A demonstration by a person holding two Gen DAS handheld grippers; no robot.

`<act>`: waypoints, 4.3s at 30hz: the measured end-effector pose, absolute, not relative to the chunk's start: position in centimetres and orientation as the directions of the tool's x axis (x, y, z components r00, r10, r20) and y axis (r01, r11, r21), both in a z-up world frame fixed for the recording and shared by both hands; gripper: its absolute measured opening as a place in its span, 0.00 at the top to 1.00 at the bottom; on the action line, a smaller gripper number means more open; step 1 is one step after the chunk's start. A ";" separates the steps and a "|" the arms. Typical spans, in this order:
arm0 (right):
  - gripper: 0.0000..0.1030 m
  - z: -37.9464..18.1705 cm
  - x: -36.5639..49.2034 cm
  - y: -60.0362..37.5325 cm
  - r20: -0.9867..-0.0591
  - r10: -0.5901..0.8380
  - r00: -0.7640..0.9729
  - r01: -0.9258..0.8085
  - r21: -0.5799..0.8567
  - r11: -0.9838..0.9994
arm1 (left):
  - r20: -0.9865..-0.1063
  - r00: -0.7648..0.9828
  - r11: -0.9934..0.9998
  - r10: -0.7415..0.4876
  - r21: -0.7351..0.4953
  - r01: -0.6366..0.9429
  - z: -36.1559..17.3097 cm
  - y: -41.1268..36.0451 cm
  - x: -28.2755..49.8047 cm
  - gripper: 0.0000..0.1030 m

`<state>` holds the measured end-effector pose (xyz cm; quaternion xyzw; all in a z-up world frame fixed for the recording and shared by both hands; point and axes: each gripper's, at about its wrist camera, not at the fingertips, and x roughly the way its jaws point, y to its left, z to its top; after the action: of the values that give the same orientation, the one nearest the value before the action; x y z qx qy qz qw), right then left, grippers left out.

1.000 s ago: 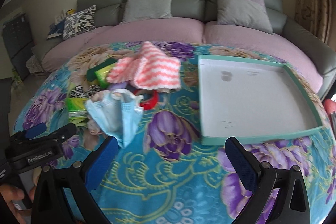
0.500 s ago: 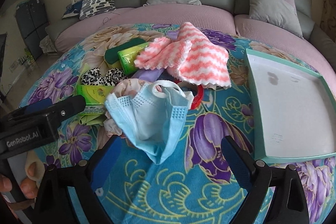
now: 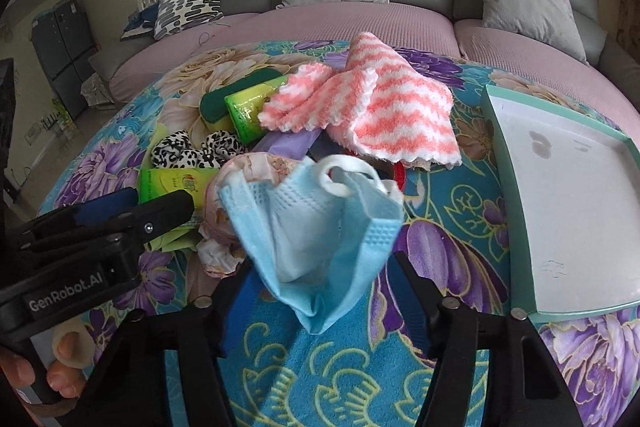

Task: Organize soft objects
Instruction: 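Grasp the blue face mask with the right gripper while the left gripper approaches the lime-green cloth, then lift the blue mask with the right gripper while the left gripper grasps the lime-green cloth, then carry both items over the white tray and open both grippers to drop them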

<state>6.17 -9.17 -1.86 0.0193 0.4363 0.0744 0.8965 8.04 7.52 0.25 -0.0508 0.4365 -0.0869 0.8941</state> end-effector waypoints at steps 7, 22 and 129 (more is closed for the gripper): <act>0.55 -2.1 6.2 -9.4 -0.772 0.172 0.612 -0.115 0.128 0.985 | -0.764 0.597 0.969 -0.244 -0.207 0.131 0.3 7.6 8.0 0.51; 0.81 -2.0 5.8 -9.6 -0.754 0.217 0.620 -0.136 0.169 0.976 | -0.737 0.607 0.954 -0.295 -0.262 0.146 0.6 8.0 7.9 0.77; 0.89 4.6 6.2 -23.2 -0.717 -0.020 0.697 0.215 0.182 0.960 | -0.566 0.715 0.901 -0.409 -0.130 0.413 10.1 -7.1 10.8 0.93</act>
<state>6.24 -23.22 4.63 0.1268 0.3840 -0.0642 0.9123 10.78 -7.13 10.11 0.0027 0.3052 -0.2219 0.9261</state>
